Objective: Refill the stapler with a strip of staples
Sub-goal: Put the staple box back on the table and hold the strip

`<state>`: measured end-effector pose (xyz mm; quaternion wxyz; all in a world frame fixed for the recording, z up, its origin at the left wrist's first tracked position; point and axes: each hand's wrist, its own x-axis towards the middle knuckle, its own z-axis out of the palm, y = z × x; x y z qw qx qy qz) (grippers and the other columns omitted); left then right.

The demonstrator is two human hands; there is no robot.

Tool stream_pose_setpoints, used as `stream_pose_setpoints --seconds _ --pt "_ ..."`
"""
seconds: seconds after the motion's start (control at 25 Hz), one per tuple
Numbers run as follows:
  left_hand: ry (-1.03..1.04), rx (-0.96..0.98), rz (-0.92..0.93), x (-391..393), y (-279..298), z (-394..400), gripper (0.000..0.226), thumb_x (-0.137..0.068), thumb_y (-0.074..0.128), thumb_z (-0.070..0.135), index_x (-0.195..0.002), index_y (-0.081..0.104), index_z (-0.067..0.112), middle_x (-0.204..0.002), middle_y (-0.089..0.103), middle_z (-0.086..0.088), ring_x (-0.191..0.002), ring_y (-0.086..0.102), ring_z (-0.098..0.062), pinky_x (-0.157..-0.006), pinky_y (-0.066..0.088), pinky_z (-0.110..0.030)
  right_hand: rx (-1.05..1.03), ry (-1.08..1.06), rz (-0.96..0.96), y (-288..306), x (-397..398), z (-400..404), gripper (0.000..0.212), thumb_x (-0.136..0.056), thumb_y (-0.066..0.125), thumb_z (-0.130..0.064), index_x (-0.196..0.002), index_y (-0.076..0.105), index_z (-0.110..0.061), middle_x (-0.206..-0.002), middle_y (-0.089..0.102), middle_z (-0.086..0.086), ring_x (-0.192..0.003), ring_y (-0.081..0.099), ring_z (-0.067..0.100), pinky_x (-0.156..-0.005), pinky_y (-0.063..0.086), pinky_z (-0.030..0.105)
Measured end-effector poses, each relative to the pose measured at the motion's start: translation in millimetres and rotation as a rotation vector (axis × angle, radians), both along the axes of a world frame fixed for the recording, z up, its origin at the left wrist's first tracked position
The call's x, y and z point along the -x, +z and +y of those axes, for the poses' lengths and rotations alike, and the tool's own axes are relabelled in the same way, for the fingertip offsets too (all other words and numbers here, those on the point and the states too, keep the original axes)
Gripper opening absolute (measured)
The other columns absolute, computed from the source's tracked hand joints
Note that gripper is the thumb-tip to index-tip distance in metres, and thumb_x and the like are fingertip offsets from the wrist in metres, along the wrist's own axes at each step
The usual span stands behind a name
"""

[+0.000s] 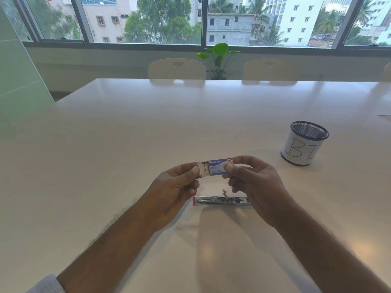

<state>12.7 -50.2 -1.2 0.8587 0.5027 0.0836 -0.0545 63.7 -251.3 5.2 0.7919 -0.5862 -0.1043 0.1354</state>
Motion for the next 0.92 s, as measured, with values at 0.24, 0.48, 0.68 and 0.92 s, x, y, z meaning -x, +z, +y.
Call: stream_pose_setpoints --seconds 0.24,0.48,0.68,0.92 --pt "0.001 0.005 0.031 0.1 1.4 2.5 0.036 -0.064 0.079 0.017 -0.097 0.075 0.004 -0.079 0.072 -0.010 -0.060 0.057 -0.012 -0.050 0.052 -0.019 0.040 0.055 -0.077 -3.2 1.5 3.0 0.029 -0.083 0.073 -0.012 -0.111 0.069 -0.010 -0.079 0.073 0.014 -0.060 0.058 0.020 -0.054 0.051 0.026" --pt "-0.005 0.004 0.019 -0.1 1.6 3.8 0.041 -0.060 0.082 0.021 -0.098 0.076 0.005 -0.078 0.071 -0.008 -0.063 0.055 -0.013 -0.054 0.053 -0.018 0.083 0.083 -0.199 -1.8 5.9 7.8 0.041 -0.073 0.075 -0.016 -0.112 0.068 -0.007 -0.081 0.075 0.012 -0.062 0.060 0.021 -0.058 0.052 0.027" --pt "0.032 -0.040 -0.006 0.0 0.4 4.2 0.013 -0.081 0.068 0.015 -0.086 0.079 0.010 -0.073 0.072 -0.007 -0.060 0.053 -0.013 -0.052 0.050 -0.020 0.106 0.084 -0.221 -1.0 5.5 10.3 0.043 -0.071 0.074 -0.013 -0.113 0.067 -0.004 -0.080 0.075 0.012 -0.060 0.059 0.021 -0.057 0.053 0.027" --pt "0.072 -0.126 -0.036 0.4 -0.2 2.6 0.018 -0.089 0.060 0.014 -0.086 0.078 0.015 -0.077 0.074 -0.007 -0.059 0.053 -0.012 -0.054 0.050 -0.021 0.097 0.090 -0.211 -2.1 5.1 9.1 0.043 -0.072 0.073 -0.013 -0.114 0.066 -0.004 -0.080 0.075 0.012 -0.061 0.059 0.022 -0.057 0.053 0.029"
